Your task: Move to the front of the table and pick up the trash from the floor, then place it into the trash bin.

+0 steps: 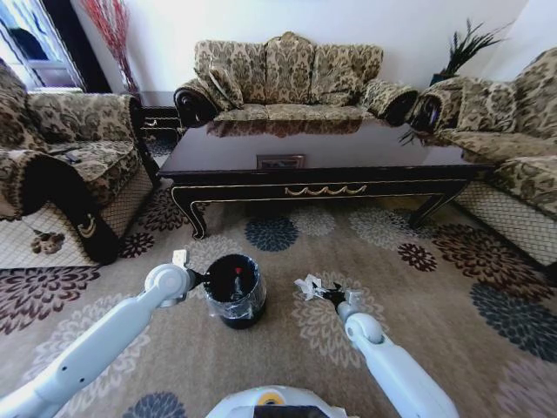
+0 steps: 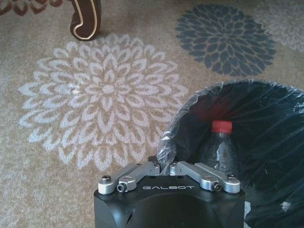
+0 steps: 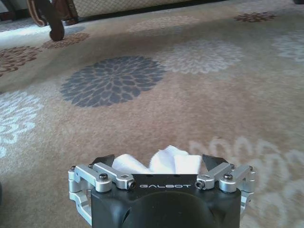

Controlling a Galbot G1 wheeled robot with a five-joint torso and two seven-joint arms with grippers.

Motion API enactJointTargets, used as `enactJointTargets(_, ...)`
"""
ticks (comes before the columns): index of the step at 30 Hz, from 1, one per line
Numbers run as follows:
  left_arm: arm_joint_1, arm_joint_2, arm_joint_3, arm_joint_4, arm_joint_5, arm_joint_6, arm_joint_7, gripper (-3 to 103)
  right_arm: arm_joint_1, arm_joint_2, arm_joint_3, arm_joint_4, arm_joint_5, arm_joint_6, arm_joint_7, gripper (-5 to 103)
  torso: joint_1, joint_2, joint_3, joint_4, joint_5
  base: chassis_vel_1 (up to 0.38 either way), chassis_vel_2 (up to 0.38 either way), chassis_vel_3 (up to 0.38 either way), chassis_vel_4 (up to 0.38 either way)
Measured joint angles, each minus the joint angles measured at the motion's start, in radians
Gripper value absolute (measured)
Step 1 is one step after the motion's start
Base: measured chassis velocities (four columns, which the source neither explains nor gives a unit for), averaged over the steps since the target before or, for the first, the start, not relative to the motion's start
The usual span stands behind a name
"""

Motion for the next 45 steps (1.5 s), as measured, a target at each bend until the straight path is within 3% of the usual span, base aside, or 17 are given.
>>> enactJointTargets(5, -0.004, 0.009, 0.001, 0.006, 0.000, 0.000, -0.001, 4, 0.056, 0.044, -0.051, -0.113, -0.073, 0.034, -0.041, 100, 0.000, 0.000, 0.000, 0.0001, -0.0001, 0.000, 0.000, 0.000, 0.000)
enactJointTargets(23, -0.010, 0.005, 0.007, 0.013, -0.004, 0.000, 0.012, 4, 0.145, 0.099, -0.082, -0.335, -0.173, 0.091, -0.053, 100, 0.000, 0.000, 0.000, 0.0000, 0.0000, 0.000, 0.000, 0.000, 0.000)
enactJointTargets(32, -0.013, 0.007, 0.007, 0.006, -0.008, 0.000, 0.014, 4, 0.195, 0.127, -0.084, -0.444, -0.290, 0.151, -0.060, 100, 0.000, 0.000, 0.000, 0.0000, -0.0001, 0.000, 0.000, 0.000, 0.000)
enactJointTargets(35, -0.016, 0.006, 0.007, 0.007, -0.009, 0.000, 0.015, 4, 0.210, 0.137, -0.085, -0.473, -0.325, 0.164, -0.059, 87, 0.000, 0.000, 0.000, 0.0001, 0.0000, 0.000, 0.000, 0.000, 0.000)
enactJointTargets(36, -0.016, 0.006, 0.007, 0.007, -0.009, 0.000, 0.015, 4, 0.210, 0.137, -0.085, -0.473, -0.325, 0.164, -0.059, 87, 0.000, 0.000, 0.000, 0.0001, 0.0000, 0.000, 0.000, 0.000, 0.000)
enactJointTargets(39, -0.018, 0.008, 0.007, 0.008, -0.010, 0.000, 0.017, 4, 0.219, 0.142, -0.086, -0.497, -0.349, 0.179, -0.066, 71, 0.000, 0.000, 0.000, 0.0000, 0.0000, 0.000, 0.000, 0.000, 0.000)
enactJointTargets(45, -0.017, 0.008, 0.007, 0.008, -0.010, 0.000, 0.018, 4, 0.220, 0.139, -0.085, -0.501, -0.350, 0.182, -0.071, 54, 0.000, 0.000, 0.000, 0.0001, 0.0000, 0.000, 0.000, 0.000, 0.000)
